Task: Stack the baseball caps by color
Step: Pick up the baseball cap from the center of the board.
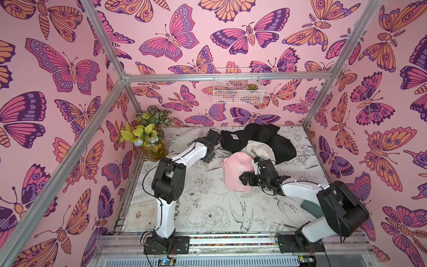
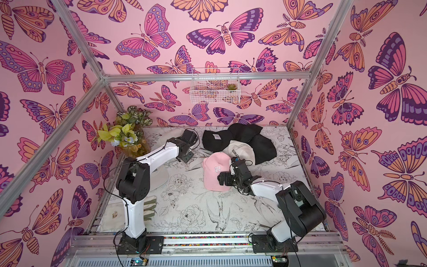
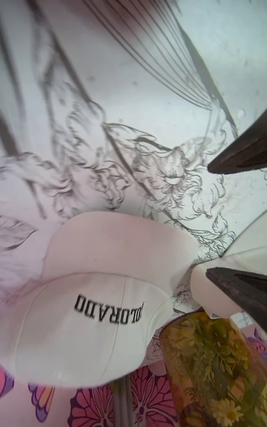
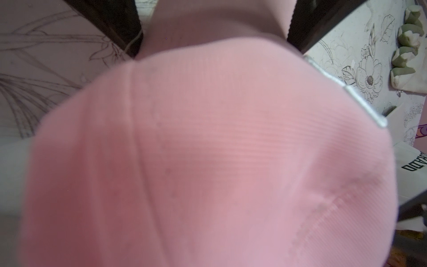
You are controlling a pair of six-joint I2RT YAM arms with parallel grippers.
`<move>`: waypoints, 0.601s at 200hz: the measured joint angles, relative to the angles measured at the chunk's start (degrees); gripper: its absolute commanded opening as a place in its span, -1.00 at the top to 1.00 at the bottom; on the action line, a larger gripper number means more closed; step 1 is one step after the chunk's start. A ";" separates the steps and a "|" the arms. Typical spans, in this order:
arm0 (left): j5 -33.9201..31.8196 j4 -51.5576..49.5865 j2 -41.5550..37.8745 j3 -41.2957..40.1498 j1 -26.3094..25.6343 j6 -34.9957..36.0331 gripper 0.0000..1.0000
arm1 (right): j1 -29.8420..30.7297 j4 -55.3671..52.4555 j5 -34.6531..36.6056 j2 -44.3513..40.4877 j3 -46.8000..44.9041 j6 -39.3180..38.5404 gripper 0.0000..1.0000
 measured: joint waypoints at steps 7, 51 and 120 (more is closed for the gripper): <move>-0.76 -0.98 0.55 0.07 0.00 2.01 -0.37 | 0.00 -0.04 0.04 0.00 0.04 -0.09 -0.97; -7.85 -1.09 5.20 2.62 0.20 12.31 -0.20 | 0.00 -0.28 0.20 0.00 0.24 -0.11 -0.97; -10.12 7.41 8.57 2.32 2.25 21.09 -0.20 | 0.00 -0.66 0.76 0.00 0.42 -0.17 -0.97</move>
